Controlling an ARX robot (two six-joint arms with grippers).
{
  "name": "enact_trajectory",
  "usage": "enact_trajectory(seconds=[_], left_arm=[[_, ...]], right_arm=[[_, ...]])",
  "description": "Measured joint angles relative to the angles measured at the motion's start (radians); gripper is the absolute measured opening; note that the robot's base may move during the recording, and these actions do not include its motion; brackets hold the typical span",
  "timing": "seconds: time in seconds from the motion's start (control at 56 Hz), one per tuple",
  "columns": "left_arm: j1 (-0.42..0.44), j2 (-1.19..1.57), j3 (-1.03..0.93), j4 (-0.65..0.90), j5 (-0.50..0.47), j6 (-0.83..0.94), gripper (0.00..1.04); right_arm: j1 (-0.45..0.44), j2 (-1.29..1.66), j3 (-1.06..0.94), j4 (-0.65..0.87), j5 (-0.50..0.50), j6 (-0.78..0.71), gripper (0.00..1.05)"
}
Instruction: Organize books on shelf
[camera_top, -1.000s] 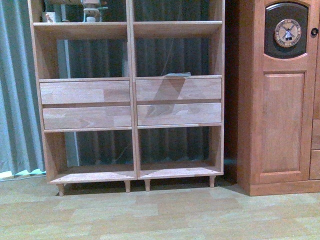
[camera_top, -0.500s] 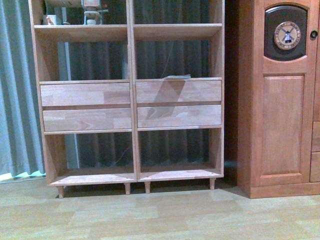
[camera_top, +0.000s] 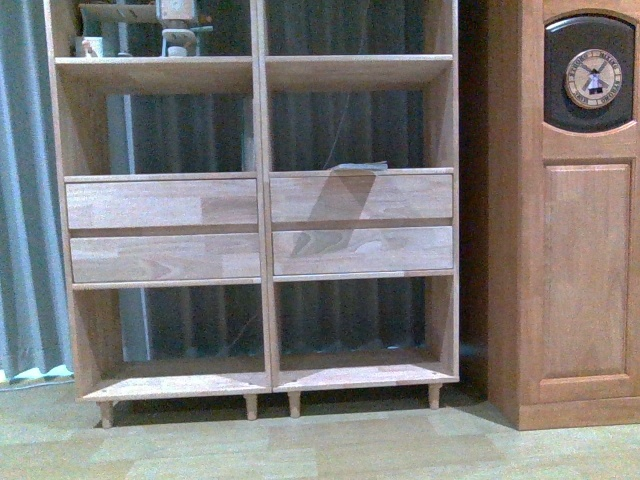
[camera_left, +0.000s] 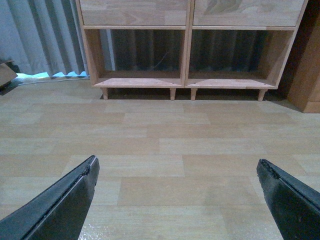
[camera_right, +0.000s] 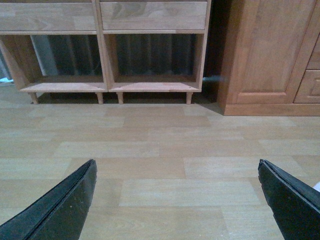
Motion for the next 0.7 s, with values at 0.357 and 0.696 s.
enact_trajectory(seconds=[0.357,0.696], left_arm=[[0.000,0.000,0.000,0.000,0.000,0.000,0.97],[0.000,0.000,0.000,0.000,-0.001,0.000,0.97]], right_arm=[[0.000,0.000,0.000,0.000,0.000,0.000,0.98],[0.000,0.000,0.000,0.000,0.000,0.000,0.98]])
